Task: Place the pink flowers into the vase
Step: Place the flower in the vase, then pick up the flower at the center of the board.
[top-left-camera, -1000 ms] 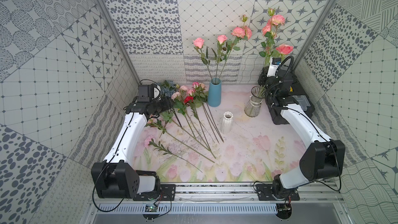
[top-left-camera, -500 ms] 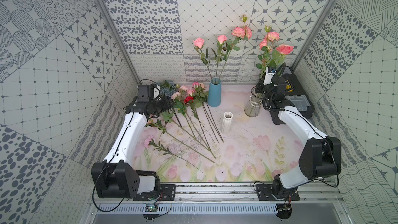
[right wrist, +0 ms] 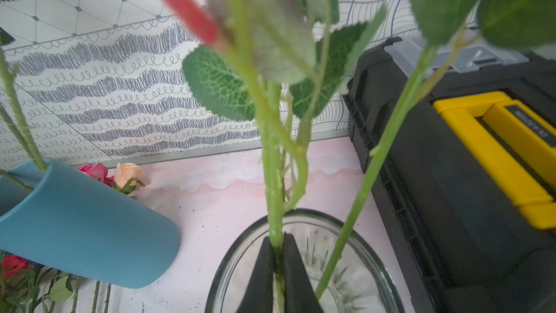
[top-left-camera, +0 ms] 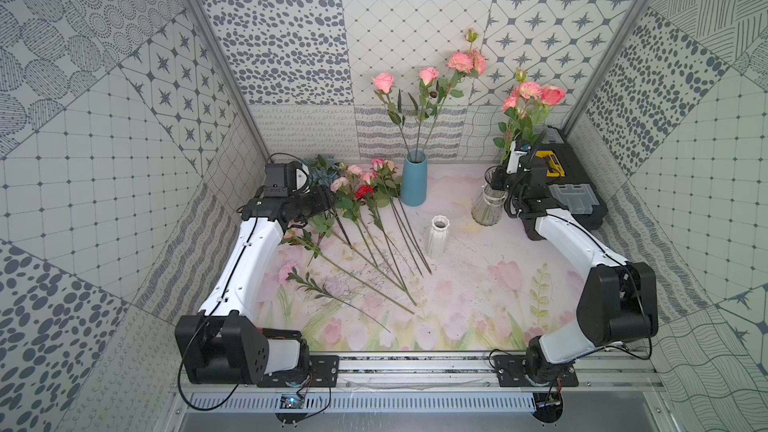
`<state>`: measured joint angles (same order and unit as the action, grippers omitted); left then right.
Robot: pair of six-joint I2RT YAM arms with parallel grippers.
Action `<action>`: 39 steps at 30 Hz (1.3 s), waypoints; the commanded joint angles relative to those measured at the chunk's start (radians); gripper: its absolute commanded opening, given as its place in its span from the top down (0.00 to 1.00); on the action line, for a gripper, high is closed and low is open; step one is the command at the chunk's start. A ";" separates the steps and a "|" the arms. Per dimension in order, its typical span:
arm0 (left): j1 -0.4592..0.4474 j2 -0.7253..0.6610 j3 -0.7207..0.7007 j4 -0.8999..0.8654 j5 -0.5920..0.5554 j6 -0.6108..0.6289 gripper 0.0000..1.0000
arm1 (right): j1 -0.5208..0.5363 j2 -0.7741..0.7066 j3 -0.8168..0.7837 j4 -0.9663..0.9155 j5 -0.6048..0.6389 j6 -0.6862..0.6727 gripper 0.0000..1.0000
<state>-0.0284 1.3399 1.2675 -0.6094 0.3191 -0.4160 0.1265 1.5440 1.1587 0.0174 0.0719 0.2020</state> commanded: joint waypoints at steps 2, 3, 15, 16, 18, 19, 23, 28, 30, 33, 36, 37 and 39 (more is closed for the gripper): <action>0.005 -0.018 -0.004 0.012 0.007 -0.003 0.32 | -0.001 -0.027 -0.032 0.015 -0.007 0.061 0.88; 0.005 -0.018 -0.004 0.011 0.007 -0.003 0.32 | -0.001 -0.033 -0.037 0.015 -0.005 0.065 0.86; 0.006 -0.021 -0.005 0.014 -0.001 -0.006 0.30 | 0.016 -0.137 -0.035 -0.060 0.056 0.114 0.58; 0.005 -0.021 -0.007 0.013 -0.001 -0.006 0.30 | 0.022 -0.149 -0.027 -0.073 0.066 0.116 0.57; 0.006 -0.021 -0.007 0.016 0.000 -0.006 0.30 | 0.034 -0.167 -0.003 -0.121 0.081 0.123 0.54; 0.006 -0.023 -0.009 0.019 -0.002 -0.006 0.30 | 0.041 -0.179 0.011 -0.148 0.087 0.126 0.54; 0.005 -0.025 -0.016 0.025 -0.015 -0.007 0.30 | 0.076 -0.222 0.062 -0.272 0.096 0.143 0.51; 0.005 -0.014 -0.020 0.030 -0.043 -0.020 0.31 | 0.194 -0.271 0.156 -0.463 0.140 0.118 0.51; 0.005 -0.001 -0.020 0.030 -0.051 -0.030 0.31 | 0.251 -0.291 0.173 -0.502 0.134 0.104 0.50; 0.004 0.022 -0.012 0.030 -0.041 -0.056 0.34 | 0.309 -0.318 0.179 -0.543 0.089 0.086 0.50; -0.012 0.034 0.004 0.016 -0.063 -0.073 0.36 | 0.338 -0.338 0.173 -0.569 0.016 0.067 0.50; -0.025 0.040 0.017 -0.001 -0.086 -0.074 0.36 | 0.349 -0.339 0.174 -0.580 0.001 0.057 0.50; -0.057 0.059 0.047 -0.036 -0.135 -0.073 0.37 | 0.366 -0.337 0.174 -0.604 -0.027 0.036 0.50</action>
<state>-0.0486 1.3754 1.2694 -0.6022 0.2703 -0.4629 0.4744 1.2137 1.3163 -0.5350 0.1051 0.2771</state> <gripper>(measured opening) 0.635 0.501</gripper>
